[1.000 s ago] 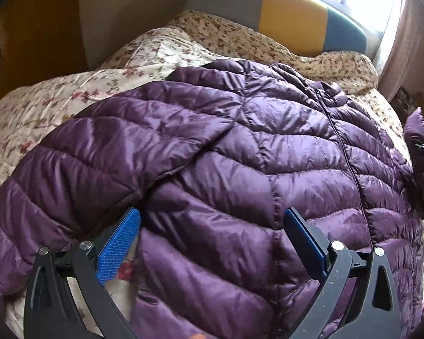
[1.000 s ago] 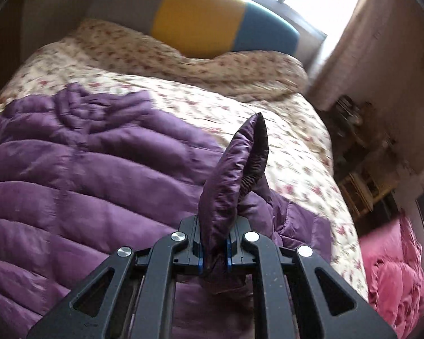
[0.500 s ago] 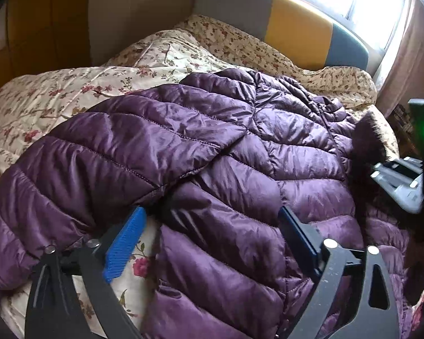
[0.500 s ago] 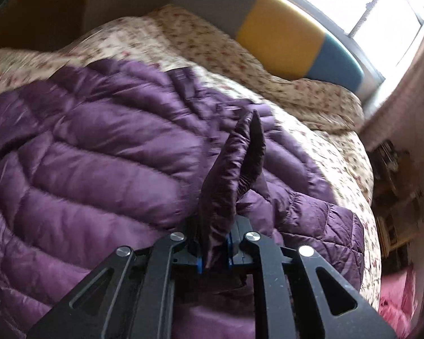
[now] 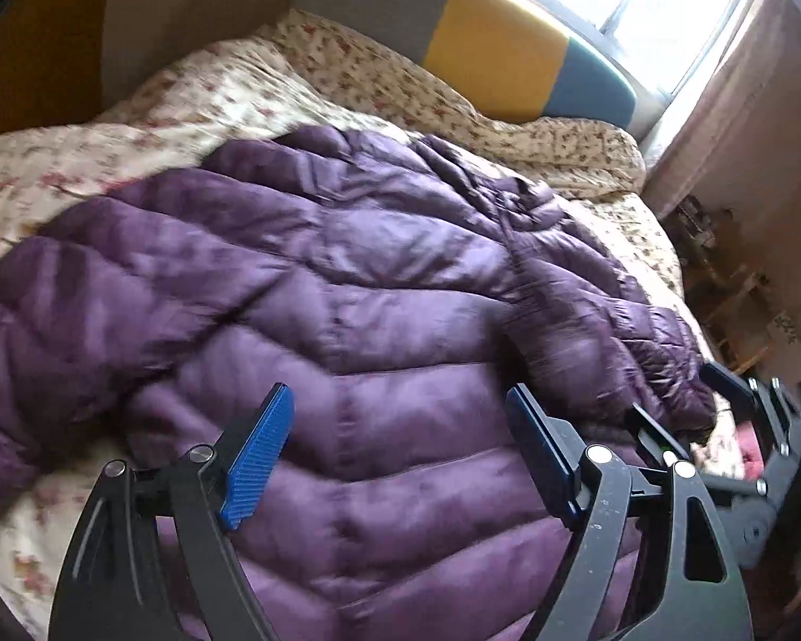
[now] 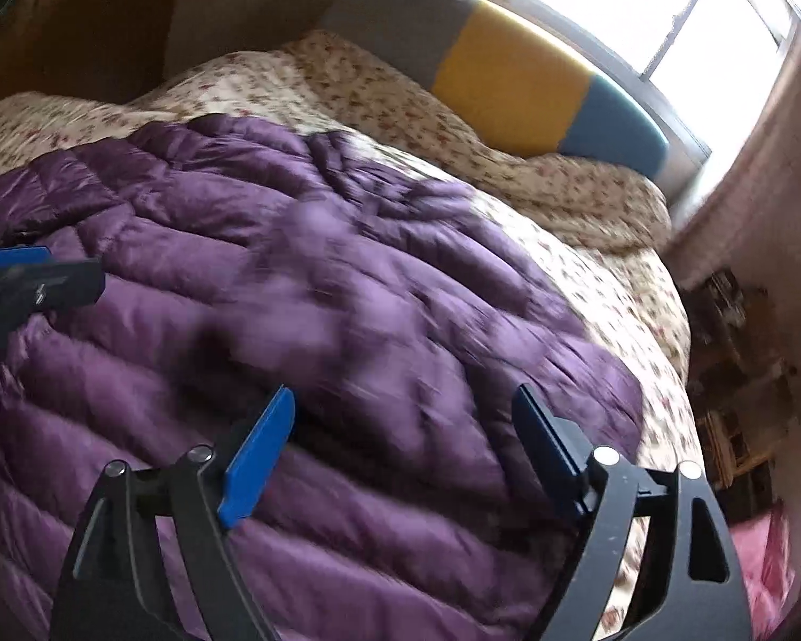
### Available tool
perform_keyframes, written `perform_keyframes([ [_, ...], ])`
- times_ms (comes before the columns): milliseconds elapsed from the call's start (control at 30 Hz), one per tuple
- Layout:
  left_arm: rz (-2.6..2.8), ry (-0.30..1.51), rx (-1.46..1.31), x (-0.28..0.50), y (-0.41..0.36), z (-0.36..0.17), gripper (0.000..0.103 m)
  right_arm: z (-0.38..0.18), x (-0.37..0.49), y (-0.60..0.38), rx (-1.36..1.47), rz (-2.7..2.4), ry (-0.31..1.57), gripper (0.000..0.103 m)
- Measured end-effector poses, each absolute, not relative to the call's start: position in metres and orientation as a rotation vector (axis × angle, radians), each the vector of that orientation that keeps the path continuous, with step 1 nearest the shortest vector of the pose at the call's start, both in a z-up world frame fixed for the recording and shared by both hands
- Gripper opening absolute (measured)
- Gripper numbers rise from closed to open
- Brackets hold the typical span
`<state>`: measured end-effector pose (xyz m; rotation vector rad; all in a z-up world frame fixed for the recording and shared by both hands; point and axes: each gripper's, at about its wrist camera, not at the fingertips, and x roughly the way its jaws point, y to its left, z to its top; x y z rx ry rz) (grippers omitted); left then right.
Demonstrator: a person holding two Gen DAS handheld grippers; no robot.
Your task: Fold large clothes
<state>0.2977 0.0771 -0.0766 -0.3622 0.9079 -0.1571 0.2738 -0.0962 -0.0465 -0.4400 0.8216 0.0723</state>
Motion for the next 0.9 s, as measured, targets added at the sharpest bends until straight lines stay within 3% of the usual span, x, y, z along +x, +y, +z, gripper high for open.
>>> perform_keyframes([
  [200,-0.202,0.945,-0.361,0.322,0.037,-0.082,0.081,-0.043,0.280,-0.156,-0.337,-0.038,0.854,0.085],
  [267,-0.210,0.968,-0.339,0.332,0.024,-0.087,0.061,-0.041,0.285,-0.170,-0.301,-0.071,0.858,0.085],
  [300,-0.218,0.981,-0.336,0.335,0.020,-0.089,0.057,-0.040,0.289,-0.177,-0.281,-0.086,0.861,0.085],
  [367,-0.228,0.997,-0.321,0.342,0.012,-0.094,0.028,-0.039,0.296,-0.190,-0.240,-0.109,0.863,0.085],
  [433,-0.245,0.999,-0.328,0.347,0.009,-0.097,0.009,-0.038,0.302,-0.199,-0.201,-0.126,0.863,0.085],
  [533,-0.230,0.961,-0.341,0.346,0.017,-0.093,0.004,-0.040,0.313,-0.211,-0.135,-0.142,0.871,0.085],
  [900,-0.143,0.902,-0.339,0.327,0.066,-0.089,0.004,-0.077,0.357,-0.182,-0.097,-0.078,0.920,0.085],
])
